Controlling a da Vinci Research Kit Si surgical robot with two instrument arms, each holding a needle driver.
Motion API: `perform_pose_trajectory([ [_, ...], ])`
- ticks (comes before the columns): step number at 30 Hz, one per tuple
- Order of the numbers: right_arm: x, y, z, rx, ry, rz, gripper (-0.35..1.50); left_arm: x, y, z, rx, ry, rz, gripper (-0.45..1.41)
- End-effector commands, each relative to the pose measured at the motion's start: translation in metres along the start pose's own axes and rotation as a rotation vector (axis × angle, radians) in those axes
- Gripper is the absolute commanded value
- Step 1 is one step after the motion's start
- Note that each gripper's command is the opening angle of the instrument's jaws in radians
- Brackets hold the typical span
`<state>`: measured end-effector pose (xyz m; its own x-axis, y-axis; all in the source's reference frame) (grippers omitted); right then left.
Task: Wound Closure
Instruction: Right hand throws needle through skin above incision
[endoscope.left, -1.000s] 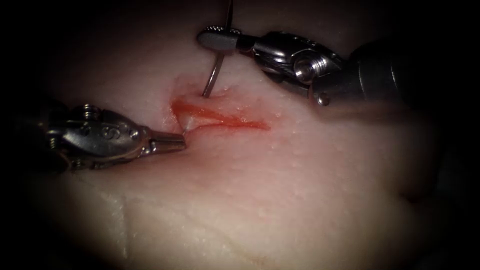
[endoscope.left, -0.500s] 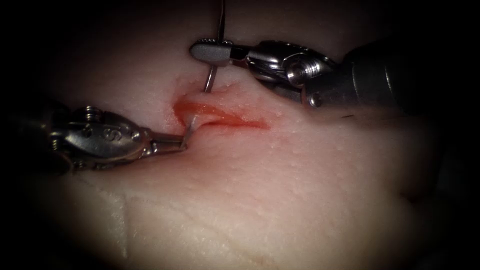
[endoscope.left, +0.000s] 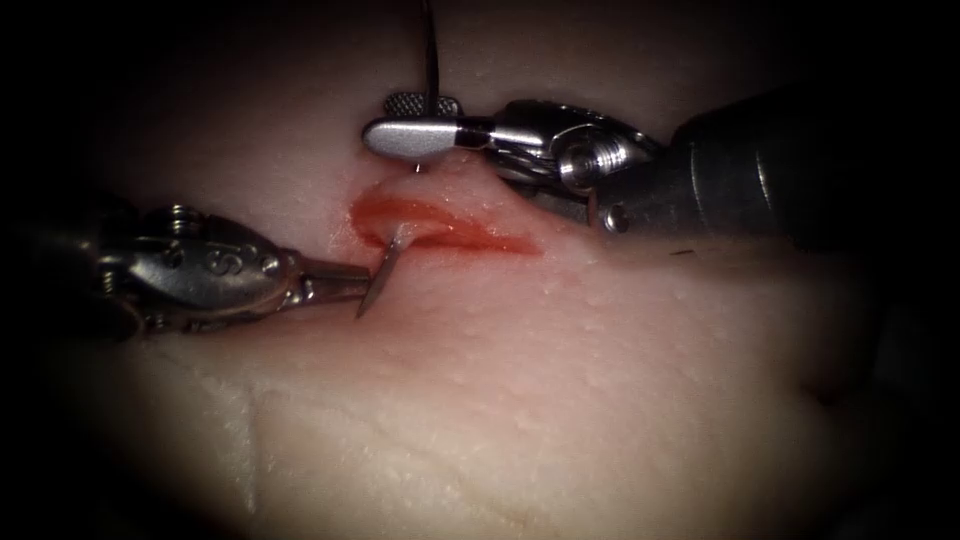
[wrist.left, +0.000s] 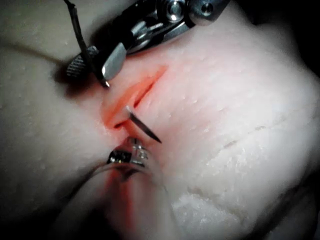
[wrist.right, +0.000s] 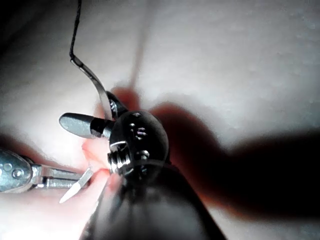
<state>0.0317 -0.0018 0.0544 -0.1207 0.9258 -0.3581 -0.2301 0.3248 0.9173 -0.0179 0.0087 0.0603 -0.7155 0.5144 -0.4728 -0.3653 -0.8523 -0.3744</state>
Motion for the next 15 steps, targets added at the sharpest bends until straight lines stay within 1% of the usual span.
perform_pose_trajectory([
  [1, -0.0002, 0.0006, 0.0005, -0.012, 0.008, -0.018, 1.15, -0.0003, 0.0009, 0.0008, -0.004, 0.0, -0.002, -0.45],
  [3, 0.0006, 0.0011, 0.0003, -0.037, 0.015, -0.066, 1.21, -0.0002, 0.001, 0.0008, -0.006, 0.0, -0.003, -0.45],
  [5, 0.001, 0.0012, 0.0003, -0.049, 0.015, -0.093, 1.21, -0.0002, 0.0011, 0.0008, -0.006, 0.0, 0.003, -0.45],
  [8, 0.0021, 0.001, 0.0002, -0.078, -0.003, -0.16, 1.21, -0.0003, 0.0011, 0.0008, -0.008, 0.001, 0.003, -0.45],
  [11, 0.0029, 0.0007, 0.0001, -0.099, -0.016, -0.204, 1.16, -0.0003, 0.0012, 0.0008, -0.008, 0.001, 0.003, -0.45],
  [13, 0.0029, 0.0004, 0.0003, -0.103, -0.024, -0.215, 1.06, -0.0003, 0.0014, 0.0008, -0.009, 0.001, 0.002, -0.45],
  [14, 0.0025, 0.0001, 0.0005, -0.107, -0.037, -0.222, 0.93, -0.0003, 0.0015, 0.0008, -0.009, 0.001, 0.002, -0.45],
  [15, 0.0022, -0.0002, 0.0005, -0.11, -0.049, -0.224, 0.41, -0.0003, 0.0017, 0.0007, -0.008, 0.001, 0.001, -0.45],
])
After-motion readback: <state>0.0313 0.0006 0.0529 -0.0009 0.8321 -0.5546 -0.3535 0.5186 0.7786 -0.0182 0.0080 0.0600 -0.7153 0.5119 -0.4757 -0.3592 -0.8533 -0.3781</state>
